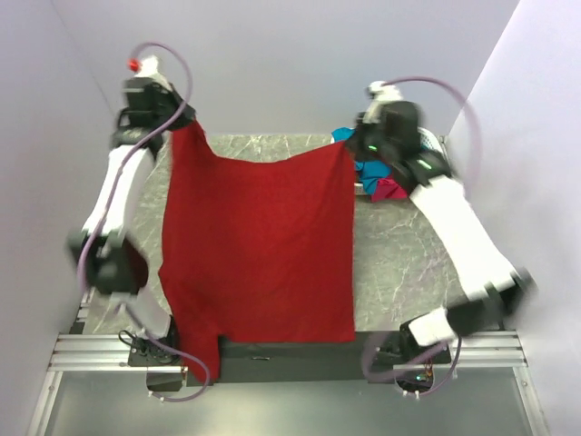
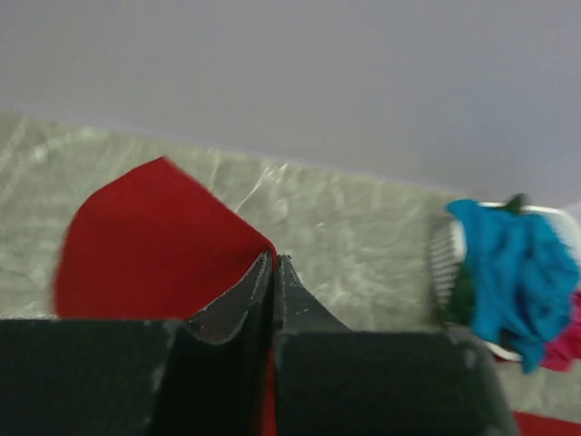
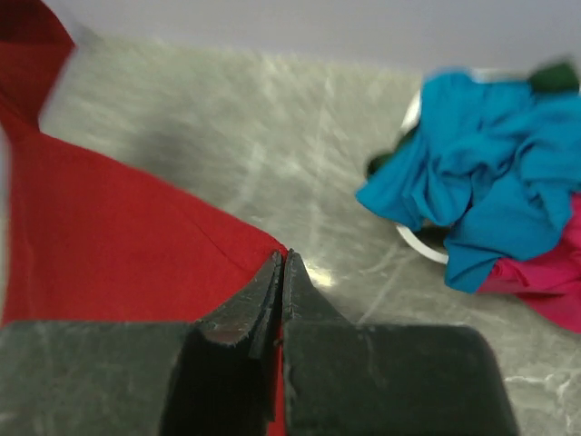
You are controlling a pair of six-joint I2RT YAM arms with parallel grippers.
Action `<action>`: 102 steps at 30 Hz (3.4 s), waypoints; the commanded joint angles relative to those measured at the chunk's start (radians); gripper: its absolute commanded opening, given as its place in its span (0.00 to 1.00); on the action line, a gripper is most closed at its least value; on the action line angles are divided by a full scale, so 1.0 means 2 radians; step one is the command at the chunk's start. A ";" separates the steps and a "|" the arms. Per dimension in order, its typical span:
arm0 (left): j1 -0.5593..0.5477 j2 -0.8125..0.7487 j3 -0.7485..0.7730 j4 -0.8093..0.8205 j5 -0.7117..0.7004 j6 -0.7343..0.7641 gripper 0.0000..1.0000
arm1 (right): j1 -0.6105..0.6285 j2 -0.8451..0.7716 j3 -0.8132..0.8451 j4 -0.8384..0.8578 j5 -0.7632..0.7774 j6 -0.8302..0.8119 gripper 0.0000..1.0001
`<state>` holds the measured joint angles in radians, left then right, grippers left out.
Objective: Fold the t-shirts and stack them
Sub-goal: Flatten the tshirt out
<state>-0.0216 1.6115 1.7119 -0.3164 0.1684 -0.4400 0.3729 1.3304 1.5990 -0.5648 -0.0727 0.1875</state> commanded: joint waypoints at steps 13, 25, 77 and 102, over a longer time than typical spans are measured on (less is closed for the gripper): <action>0.008 0.123 0.071 0.042 -0.058 -0.058 0.99 | -0.028 0.330 0.268 -0.035 0.070 -0.014 0.59; -0.001 -0.020 -0.273 0.054 -0.018 -0.097 0.99 | 0.081 0.139 -0.104 0.036 0.003 0.022 0.55; 0.027 0.117 -0.057 0.046 0.020 -0.149 0.99 | 0.019 0.427 0.178 -0.035 -0.072 0.047 0.50; 0.146 0.010 -0.319 -0.047 -0.159 -0.067 0.66 | 0.061 0.225 -0.080 0.013 -0.063 0.094 0.49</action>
<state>0.2676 1.6337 1.0966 -0.4099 -0.1356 -0.6018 0.4950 1.8469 1.4475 -0.5686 -0.2207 0.3592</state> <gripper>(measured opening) 0.668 0.495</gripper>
